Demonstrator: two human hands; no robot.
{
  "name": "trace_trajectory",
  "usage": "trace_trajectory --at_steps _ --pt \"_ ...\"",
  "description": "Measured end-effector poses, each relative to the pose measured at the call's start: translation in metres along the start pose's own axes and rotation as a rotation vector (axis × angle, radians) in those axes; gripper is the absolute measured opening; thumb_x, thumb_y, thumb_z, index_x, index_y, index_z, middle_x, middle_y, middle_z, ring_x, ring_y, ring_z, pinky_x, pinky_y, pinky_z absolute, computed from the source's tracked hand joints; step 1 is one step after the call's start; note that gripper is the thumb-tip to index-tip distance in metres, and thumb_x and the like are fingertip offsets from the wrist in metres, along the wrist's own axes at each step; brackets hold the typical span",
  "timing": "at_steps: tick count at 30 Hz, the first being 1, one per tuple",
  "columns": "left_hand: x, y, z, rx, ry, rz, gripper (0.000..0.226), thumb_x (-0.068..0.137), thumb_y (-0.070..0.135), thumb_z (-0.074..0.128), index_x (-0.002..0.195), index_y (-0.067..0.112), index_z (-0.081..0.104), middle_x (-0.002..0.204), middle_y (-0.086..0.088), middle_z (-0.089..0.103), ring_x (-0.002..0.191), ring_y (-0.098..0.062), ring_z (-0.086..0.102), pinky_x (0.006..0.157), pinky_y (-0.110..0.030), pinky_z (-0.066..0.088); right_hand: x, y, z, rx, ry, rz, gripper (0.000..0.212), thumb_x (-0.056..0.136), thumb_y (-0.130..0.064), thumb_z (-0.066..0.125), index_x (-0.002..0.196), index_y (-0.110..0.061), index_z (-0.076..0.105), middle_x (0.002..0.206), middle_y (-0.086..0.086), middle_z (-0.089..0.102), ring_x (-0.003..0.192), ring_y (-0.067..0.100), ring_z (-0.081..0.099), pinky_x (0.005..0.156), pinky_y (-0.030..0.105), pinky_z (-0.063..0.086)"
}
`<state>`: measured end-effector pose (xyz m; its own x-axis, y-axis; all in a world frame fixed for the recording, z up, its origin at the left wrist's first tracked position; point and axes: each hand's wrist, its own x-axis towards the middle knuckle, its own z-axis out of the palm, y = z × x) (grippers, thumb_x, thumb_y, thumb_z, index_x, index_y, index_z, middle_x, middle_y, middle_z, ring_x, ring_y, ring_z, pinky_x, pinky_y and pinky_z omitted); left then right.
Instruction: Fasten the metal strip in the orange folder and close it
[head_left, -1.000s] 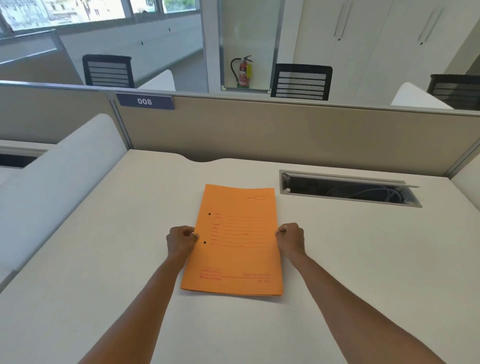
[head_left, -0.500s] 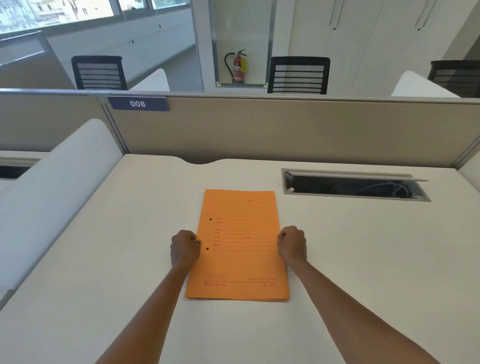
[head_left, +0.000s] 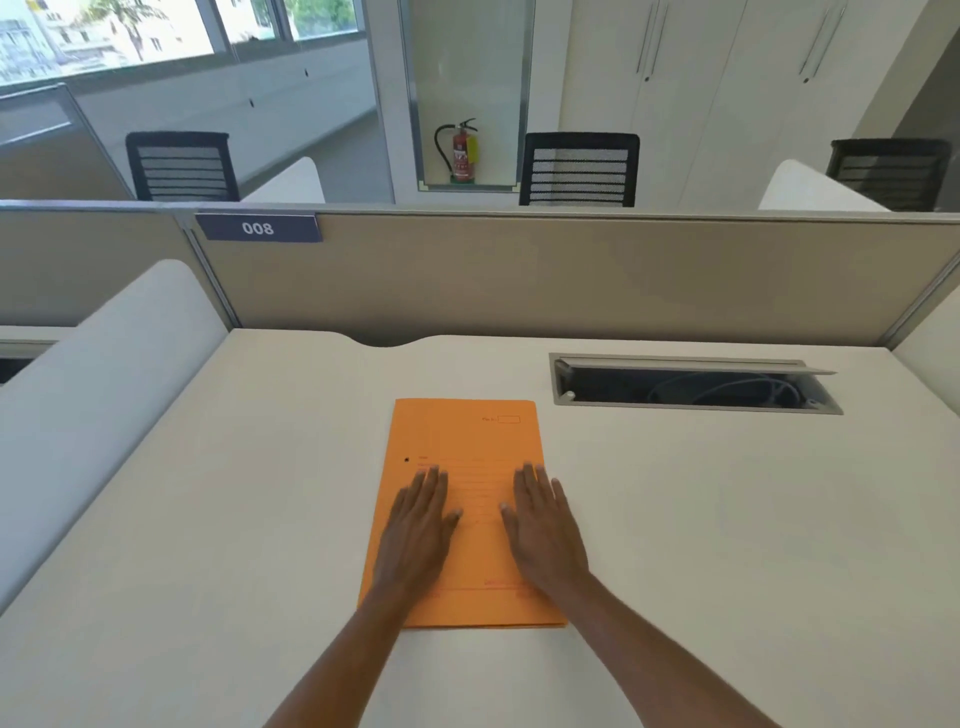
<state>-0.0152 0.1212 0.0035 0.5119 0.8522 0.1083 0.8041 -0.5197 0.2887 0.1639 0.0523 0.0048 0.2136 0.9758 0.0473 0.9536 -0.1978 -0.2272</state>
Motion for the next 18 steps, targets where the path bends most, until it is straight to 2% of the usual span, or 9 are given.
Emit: trace_trajectory --at_steps 4,9,11,12,14,15,16,17,18 --pt "-0.010 -0.007 0.018 0.018 -0.016 -0.007 0.059 0.102 0.043 0.031 0.152 0.016 0.016 0.161 -0.002 0.016 0.149 -0.018 0.012 0.120 -0.034 0.003 -0.013 0.004 0.014 -0.009 -0.068 -0.013 0.062 0.105 -0.041 0.015 0.154 -0.007 0.001 0.165 0.011 -0.001 0.152 0.023 -0.004 0.122 0.036 -0.007" --pt "-0.009 -0.011 0.021 0.046 0.005 0.003 0.060 0.101 0.046 0.026 0.153 0.019 0.010 0.161 0.004 0.010 0.149 -0.013 0.006 0.118 -0.026 -0.008 -0.014 0.000 0.017 0.036 0.008 -0.010 0.061 0.105 -0.039 0.019 0.154 -0.006 0.003 0.164 0.011 -0.002 0.152 0.026 -0.005 0.115 0.030 -0.022" --pt "-0.008 -0.011 0.022 0.029 -0.016 0.008 0.061 0.101 0.047 0.026 0.153 0.018 0.010 0.161 0.004 0.009 0.149 -0.013 0.005 0.114 -0.023 -0.014 -0.017 -0.002 0.014 0.066 0.042 -0.028 0.060 0.105 -0.037 0.025 0.153 -0.003 0.013 0.163 0.013 0.009 0.151 0.029 0.005 0.113 0.030 -0.019" --pt "-0.009 -0.010 0.022 0.038 -0.017 0.018 0.061 0.101 0.048 0.024 0.152 0.018 0.011 0.161 0.004 0.011 0.149 -0.013 0.007 0.113 -0.022 -0.015 -0.019 -0.002 0.012 0.044 0.042 -0.037 0.059 0.104 -0.037 0.027 0.151 -0.002 0.023 0.161 0.015 0.020 0.149 0.031 0.016 0.112 0.030 -0.015" --pt "-0.010 -0.007 0.017 0.034 -0.036 0.009 0.063 0.099 0.050 0.020 0.151 0.014 0.022 0.158 0.001 0.022 0.147 -0.017 0.019 0.113 -0.022 -0.011 -0.021 -0.007 0.004 0.013 -0.052 -0.005 0.057 0.098 -0.038 0.030 0.139 -0.003 0.050 0.148 0.014 0.047 0.137 0.027 0.045 0.111 0.031 -0.004" --pt "-0.012 -0.007 0.015 0.043 -0.032 0.006 0.066 0.097 0.051 0.017 0.148 0.012 0.030 0.155 -0.002 0.031 0.144 -0.020 0.027 0.113 -0.022 -0.009 -0.023 -0.011 -0.003 0.018 -0.112 -0.002 0.058 0.096 -0.039 0.030 0.134 -0.004 0.056 0.142 0.012 0.055 0.132 0.025 0.052 0.112 0.031 -0.002" --pt "-0.013 -0.004 0.011 0.050 -0.038 0.003 0.069 0.096 0.053 0.013 0.146 0.010 0.035 0.153 -0.003 0.036 0.142 -0.022 0.033 0.112 -0.022 -0.008 -0.024 -0.012 -0.002 0.020 -0.095 0.008 0.059 0.096 -0.040 0.029 0.135 -0.004 0.055 0.143 0.013 0.053 0.133 0.024 0.050 0.113 0.030 -0.005" --pt "-0.013 -0.002 0.008 0.047 -0.029 0.007 0.074 0.095 0.055 0.008 0.146 0.009 0.036 0.152 -0.004 0.037 0.141 -0.022 0.034 0.112 -0.022 -0.009 -0.022 -0.010 -0.003 0.066 -0.069 0.015 0.061 0.099 -0.042 0.027 0.143 -0.003 0.043 0.152 0.014 0.042 0.142 0.025 0.038 0.113 0.029 -0.012" --pt "-0.012 -0.001 0.009 0.050 -0.019 -0.003 0.077 0.093 0.058 0.005 0.147 0.010 0.031 0.154 -0.004 0.033 0.144 -0.022 0.029 0.112 -0.022 -0.012 -0.018 -0.002 0.003 0.060 -0.014 0.021 0.065 0.101 -0.046 0.022 0.151 -0.004 0.024 0.161 0.013 0.022 0.150 0.024 0.019 0.114 0.027 -0.019"
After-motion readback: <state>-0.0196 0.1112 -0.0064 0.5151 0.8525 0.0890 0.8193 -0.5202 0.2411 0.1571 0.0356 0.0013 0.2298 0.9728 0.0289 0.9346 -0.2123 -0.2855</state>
